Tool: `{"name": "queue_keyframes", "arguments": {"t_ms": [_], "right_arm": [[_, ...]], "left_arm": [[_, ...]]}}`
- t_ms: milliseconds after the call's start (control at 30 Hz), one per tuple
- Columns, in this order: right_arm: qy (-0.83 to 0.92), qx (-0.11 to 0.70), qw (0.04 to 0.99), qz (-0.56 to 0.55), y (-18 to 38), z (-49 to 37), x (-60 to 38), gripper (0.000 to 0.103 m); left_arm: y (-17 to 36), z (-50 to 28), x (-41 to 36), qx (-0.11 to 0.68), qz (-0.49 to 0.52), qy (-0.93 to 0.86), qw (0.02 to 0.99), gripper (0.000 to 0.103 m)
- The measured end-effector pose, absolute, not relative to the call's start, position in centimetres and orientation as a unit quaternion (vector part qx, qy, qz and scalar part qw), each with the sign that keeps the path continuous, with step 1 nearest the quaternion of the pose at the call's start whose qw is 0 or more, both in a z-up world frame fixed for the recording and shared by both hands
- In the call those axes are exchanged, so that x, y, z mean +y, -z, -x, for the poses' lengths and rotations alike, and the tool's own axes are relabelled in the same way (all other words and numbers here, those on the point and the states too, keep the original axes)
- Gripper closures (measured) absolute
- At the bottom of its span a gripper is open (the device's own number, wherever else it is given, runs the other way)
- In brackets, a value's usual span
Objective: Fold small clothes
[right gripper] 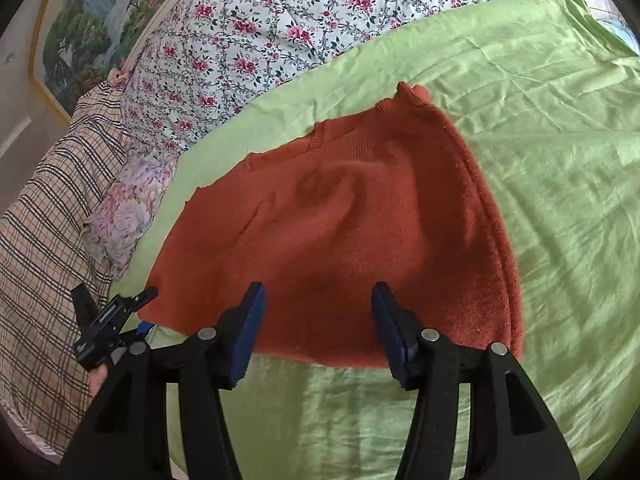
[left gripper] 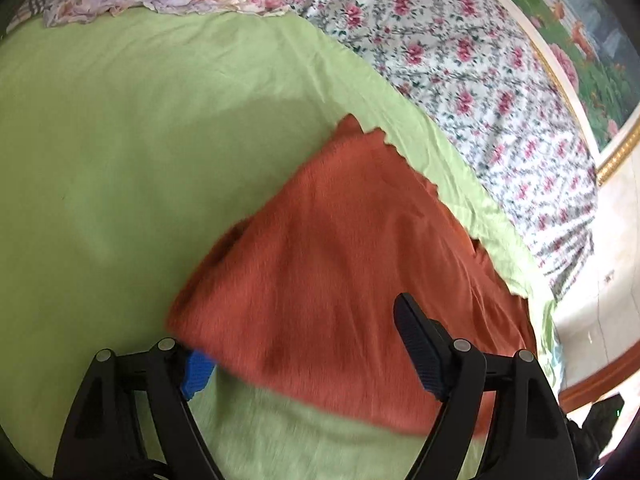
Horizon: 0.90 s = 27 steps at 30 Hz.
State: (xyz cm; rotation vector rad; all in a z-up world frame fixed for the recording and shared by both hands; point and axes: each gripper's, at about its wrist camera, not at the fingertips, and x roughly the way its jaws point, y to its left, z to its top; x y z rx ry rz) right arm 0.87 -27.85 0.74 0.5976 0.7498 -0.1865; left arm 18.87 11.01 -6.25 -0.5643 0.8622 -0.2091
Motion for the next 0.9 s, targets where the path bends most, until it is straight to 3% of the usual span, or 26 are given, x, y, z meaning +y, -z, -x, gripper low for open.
{"name": "queue_keyframes", "arguments": {"t_ms": [33, 67, 100, 133, 167, 533, 633, 767, 900], "right_arm": [[0.087, 0.359, 0.883, -0.289, -0.7, -0.9, -27.9, 0.046], [0.086, 0.359, 0.882, -0.291, -0.8, -0.9, -28.0, 0.046], [0.086, 0.359, 0.882, -0.294, -0.8, -0.9, -28.0, 0.046], [0.085, 0.358, 0.881, -0.296, -0.8, -1.0, -28.2, 0.046], [0.084, 0.357, 0.881, -0.299, -0.9, -1.0, -28.5, 0.046], [0.071, 0.338, 0.876, -0.337, -2.8, -0.8, -32.3, 0.046], [0.038, 0.340, 0.869, -0.358, -3.2, -2.5, -33.2, 0.046], [0.012, 0.368, 0.850, -0.376, -2.5, -6.0, -33.4, 0.030], [-0.019, 0.403, 0.827, -0.391, -0.6, -10.0, -32.2, 0.030]], "left_arm": [[6.1, -19.4, 10.8, 0.411, 0.268, 0.094, 0.866, 0.027], [5.9, -19.7, 10.6, 0.411, 0.267, 0.094, 0.867, 0.043], [5.9, -20.2, 10.3, 0.414, 0.269, 0.105, 0.863, 0.076], [5.9, -20.7, 10.0, 0.421, 0.271, 0.118, 0.857, 0.088], [5.6, -21.0, 9.6, 0.424, 0.267, 0.121, 0.857, 0.091], [-2.1, -17.9, -2.5, 0.357, 0.145, 0.240, 0.891, 0.093], [-2.0, -16.5, -7.1, 0.357, 0.090, 0.263, 0.892, 0.093], [0.7, -15.2, -12.7, 0.370, -0.001, 0.256, 0.893, 0.093], [2.2, -14.0, -14.7, 0.356, -0.058, 0.236, 0.903, 0.093]]}}
